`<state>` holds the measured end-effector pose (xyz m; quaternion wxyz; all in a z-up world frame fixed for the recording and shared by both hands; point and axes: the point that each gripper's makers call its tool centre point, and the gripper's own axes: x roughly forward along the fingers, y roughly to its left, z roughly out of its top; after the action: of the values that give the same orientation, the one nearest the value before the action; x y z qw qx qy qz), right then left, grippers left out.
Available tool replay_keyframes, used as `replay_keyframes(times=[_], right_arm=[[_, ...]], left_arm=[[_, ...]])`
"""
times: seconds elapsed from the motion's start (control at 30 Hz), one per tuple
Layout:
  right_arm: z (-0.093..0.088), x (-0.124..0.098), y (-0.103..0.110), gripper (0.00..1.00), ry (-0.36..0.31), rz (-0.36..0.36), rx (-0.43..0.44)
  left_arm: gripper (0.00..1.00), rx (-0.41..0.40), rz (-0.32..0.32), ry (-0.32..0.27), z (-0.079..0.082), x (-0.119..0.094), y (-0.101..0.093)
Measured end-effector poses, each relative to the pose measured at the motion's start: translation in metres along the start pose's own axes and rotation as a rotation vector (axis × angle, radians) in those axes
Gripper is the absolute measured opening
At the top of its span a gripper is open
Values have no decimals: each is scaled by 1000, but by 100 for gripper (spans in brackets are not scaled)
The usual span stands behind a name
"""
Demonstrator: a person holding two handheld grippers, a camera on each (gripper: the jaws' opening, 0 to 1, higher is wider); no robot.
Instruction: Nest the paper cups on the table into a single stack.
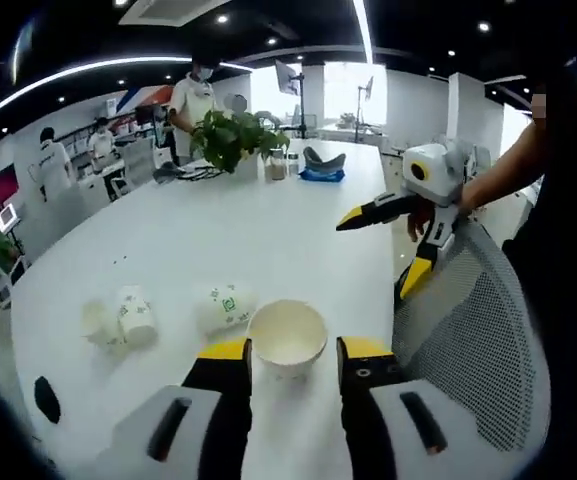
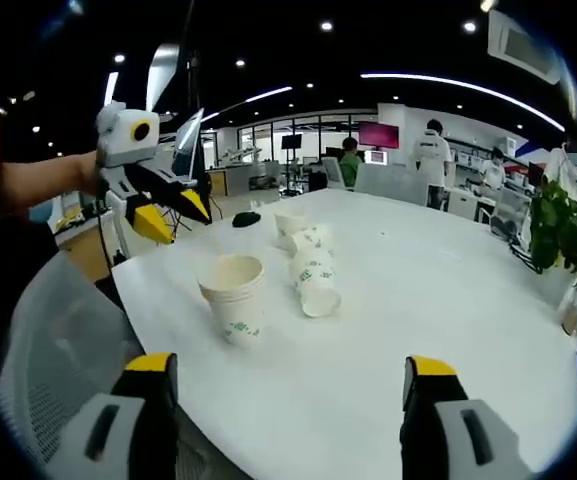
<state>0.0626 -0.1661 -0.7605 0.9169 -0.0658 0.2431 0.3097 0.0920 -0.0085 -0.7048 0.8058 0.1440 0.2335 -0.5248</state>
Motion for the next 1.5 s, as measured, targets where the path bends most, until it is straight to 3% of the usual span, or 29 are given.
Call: replay_keyframes(times=[0.3, 0.5, 0.8, 0.93, 1.07, 1.17, 1.5], right_arm=[[18, 10, -5, 92, -11, 16, -16], [34, 23, -12, 89, -21, 28, -30], [48, 55, -30, 80, -15, 30, -32], [49, 67, -34, 76, 7, 32, -29], [51, 79, -37, 71, 27, 39, -46], [49, 89, -41, 68, 48, 37, -46], [40, 123, -42, 60, 100, 41, 13]], left_arm=[[44, -75, 93, -34, -19, -22, 2], [46, -156, 147, -86, -32, -30, 0], [52, -173, 231, -83, -60, -38, -7], [55, -236, 239, -117, -63, -39, -10], [58, -245, 261, -115, -70, -38, -13], [60, -215, 275, -107, -71, -38, -12], [59, -200, 276, -165, -65, -37, -11]])
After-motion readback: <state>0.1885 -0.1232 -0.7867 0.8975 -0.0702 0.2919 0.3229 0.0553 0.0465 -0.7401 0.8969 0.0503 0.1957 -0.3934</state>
